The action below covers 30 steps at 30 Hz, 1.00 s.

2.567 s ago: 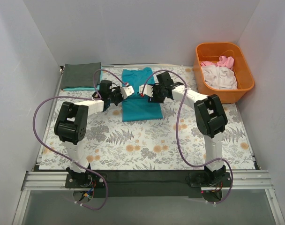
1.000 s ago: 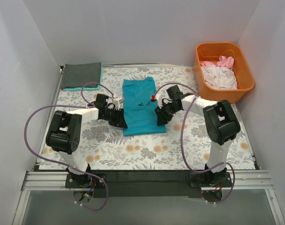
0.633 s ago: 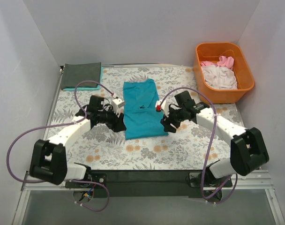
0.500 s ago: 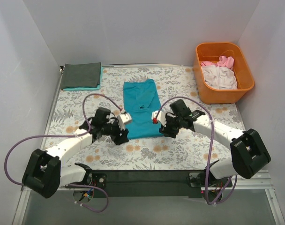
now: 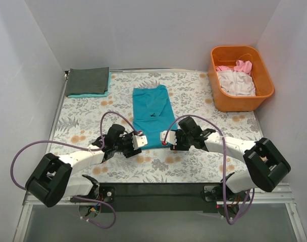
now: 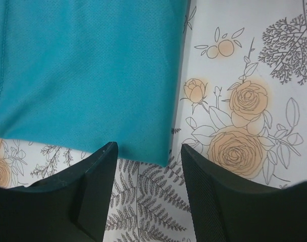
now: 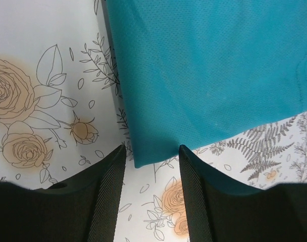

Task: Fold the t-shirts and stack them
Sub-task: Fold the tshirt

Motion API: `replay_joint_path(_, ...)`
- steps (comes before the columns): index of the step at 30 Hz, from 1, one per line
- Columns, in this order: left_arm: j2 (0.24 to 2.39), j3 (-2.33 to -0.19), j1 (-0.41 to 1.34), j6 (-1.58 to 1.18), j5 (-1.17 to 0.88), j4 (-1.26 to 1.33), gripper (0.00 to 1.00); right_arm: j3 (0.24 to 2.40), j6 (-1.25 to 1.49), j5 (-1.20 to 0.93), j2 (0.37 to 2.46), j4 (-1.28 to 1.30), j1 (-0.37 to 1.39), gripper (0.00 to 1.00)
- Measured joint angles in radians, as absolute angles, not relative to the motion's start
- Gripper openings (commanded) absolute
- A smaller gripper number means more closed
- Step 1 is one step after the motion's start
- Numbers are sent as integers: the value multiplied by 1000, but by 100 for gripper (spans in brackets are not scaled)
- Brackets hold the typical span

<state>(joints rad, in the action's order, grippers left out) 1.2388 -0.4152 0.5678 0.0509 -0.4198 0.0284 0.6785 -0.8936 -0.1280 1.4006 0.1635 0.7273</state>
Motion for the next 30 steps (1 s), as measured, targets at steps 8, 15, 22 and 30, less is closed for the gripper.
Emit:
replay_joint_path(8, 1311, -414, 584, 95, -406, 101, 31, 654, -913, -126, 1434, 104, 732, 29)
replay_joint_path(15, 1308, -405, 587, 112, -403, 94, 2, 638, -905, -118, 1439, 79, 745, 1)
replay_joint_path(22, 1161, -408, 593, 108, -462, -111, 0, 638, -856, -153, 1360, 203, 782, 1)
replay_joint_path(30, 852, -462, 600, 127, -567, -444, 0, 687, -799, -245, 1161, 463, 867, 1)
